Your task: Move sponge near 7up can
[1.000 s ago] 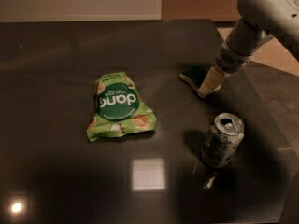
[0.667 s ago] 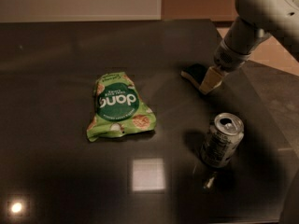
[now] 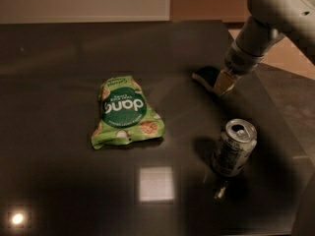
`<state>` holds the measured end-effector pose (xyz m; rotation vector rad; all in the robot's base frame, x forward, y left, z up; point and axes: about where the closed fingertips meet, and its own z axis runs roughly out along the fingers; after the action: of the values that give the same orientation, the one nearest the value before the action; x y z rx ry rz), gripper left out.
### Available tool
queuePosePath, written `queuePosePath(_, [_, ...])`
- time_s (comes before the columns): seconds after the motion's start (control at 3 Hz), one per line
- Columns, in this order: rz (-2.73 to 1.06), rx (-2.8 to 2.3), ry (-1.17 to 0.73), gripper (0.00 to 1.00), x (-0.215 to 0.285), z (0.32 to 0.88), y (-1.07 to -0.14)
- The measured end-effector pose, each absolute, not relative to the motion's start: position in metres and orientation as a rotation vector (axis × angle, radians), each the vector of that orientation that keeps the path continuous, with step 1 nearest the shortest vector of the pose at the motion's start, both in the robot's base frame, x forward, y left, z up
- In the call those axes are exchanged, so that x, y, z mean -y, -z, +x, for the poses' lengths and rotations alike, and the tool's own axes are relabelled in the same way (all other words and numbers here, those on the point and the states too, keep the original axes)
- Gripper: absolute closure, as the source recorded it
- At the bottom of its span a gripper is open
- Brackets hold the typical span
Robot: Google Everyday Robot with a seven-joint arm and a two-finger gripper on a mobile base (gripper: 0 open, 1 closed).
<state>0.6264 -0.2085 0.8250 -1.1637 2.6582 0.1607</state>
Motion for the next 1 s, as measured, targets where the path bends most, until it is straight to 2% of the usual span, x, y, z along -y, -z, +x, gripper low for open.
queuePosePath(0.33, [-1.309,-2.596,-0.164,1.00,0.203,0.602,-0.840])
queuePosePath(1.0, [-1.792,-2.330,-0.185,1.00,0.183,0.517,-0.878])
